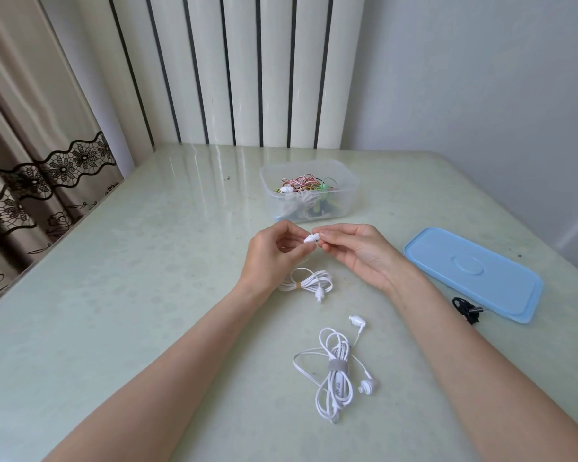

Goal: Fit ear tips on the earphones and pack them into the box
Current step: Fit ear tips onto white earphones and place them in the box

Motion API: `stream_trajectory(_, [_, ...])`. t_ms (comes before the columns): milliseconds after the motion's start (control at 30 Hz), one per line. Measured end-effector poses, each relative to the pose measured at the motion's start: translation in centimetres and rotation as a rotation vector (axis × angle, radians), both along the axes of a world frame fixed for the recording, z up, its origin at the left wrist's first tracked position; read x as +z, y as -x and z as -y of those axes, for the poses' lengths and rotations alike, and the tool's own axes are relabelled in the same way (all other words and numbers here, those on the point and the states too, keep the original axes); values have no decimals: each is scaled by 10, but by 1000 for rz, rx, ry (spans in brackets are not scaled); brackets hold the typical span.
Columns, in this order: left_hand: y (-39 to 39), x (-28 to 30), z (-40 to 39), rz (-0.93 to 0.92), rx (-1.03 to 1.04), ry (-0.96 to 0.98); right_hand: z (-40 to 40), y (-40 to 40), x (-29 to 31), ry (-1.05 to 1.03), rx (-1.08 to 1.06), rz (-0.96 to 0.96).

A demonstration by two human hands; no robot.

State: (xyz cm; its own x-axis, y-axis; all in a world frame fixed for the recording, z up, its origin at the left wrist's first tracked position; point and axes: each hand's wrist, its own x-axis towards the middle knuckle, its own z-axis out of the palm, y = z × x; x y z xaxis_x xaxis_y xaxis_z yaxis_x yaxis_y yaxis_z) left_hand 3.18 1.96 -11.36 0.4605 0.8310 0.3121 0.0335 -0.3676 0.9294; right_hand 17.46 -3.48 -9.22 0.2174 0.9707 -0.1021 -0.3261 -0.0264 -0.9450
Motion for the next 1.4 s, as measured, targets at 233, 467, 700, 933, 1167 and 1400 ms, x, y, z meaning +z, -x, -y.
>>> stream_trajectory(233, [3, 2, 0, 58, -78, 27, 3, 0, 4, 47, 30, -126])
stream_trajectory(467, [7, 5, 0, 164, -130, 195, 2, 1, 6, 76, 75, -156])
stream_trajectory(700, [1, -6, -5, -165, 137, -2, 3, -36, 21, 27, -324, 448])
stream_trajectory(933, [11, 4, -12, -446, 186, -108, 0, -68, 15, 252, -284, 1340])
stream_trajectory(1167, [22, 47, 2, -240, -36, -323, -8, -64, 7, 291, -186, 1490])
stream_trajectory(1400, [22, 21, 16, -618, -440, -760, -1, -50, 13, 148, -334, 1223])
